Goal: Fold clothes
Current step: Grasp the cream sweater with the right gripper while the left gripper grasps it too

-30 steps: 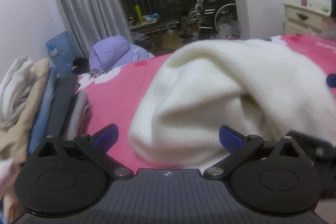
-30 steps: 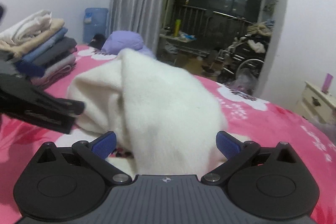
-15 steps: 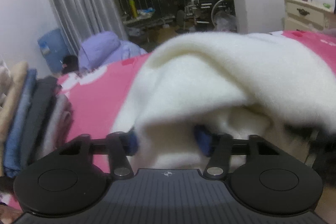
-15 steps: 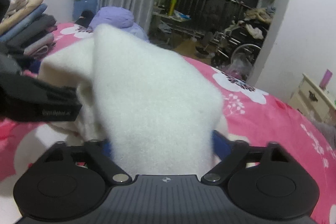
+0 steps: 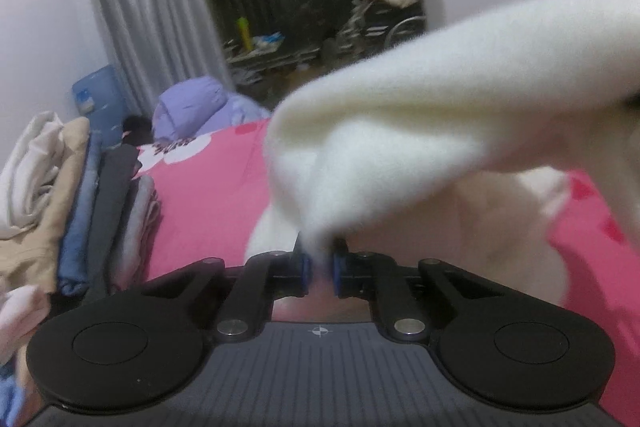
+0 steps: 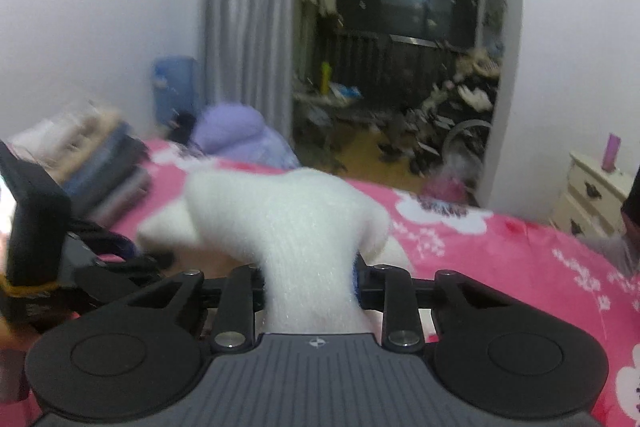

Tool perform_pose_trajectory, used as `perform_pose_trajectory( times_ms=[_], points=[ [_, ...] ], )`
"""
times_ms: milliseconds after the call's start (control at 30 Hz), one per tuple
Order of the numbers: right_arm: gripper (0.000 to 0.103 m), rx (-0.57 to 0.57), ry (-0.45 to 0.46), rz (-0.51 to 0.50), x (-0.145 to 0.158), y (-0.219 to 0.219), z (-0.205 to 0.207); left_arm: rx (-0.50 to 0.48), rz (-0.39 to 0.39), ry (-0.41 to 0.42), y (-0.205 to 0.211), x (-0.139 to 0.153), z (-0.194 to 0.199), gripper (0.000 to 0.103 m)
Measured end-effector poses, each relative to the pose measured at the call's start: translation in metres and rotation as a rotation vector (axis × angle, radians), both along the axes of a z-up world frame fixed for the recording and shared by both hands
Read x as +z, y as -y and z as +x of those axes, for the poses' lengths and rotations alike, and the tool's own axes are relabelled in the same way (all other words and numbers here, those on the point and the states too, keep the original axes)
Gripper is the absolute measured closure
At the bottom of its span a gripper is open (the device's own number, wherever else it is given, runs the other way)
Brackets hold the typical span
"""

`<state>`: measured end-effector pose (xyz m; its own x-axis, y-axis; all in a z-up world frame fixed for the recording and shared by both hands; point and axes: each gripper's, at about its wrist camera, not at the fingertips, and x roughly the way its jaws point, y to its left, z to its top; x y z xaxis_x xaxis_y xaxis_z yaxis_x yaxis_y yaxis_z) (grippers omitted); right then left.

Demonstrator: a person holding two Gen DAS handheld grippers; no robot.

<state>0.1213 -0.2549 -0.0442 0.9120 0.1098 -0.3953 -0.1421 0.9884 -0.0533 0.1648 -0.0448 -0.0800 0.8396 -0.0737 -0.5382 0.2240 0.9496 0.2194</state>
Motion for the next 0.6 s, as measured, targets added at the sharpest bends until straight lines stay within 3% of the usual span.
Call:
perform_pose_trajectory(
  times_ms=[133,300,433,600],
  points=[
    [0.075,0.110,0.053,0.031,0.037,0.003,-0.074,-0.089,-0.028,0.003,-0.013,0.018,-0.058,0.095],
    [0.075,0.252,0.007,0.040,0.053,-0.005,-0.173,-0.199,-0.044,-0.085,-0.023,0.014,-0.134,0.095],
    [0.075,0.348,-0.052,-0.025,0.035,-0.025,-0.230,-0.229,-0.037,-0.226,-0.035,-0.009,-0.175,0.095],
    [0.075,0.457,-0.136,-0.162,-0.024,-0.058,-0.273,-0.179,-0.033,-0.383,-0.072,-0.029,-0.191,0.093]
  ],
)
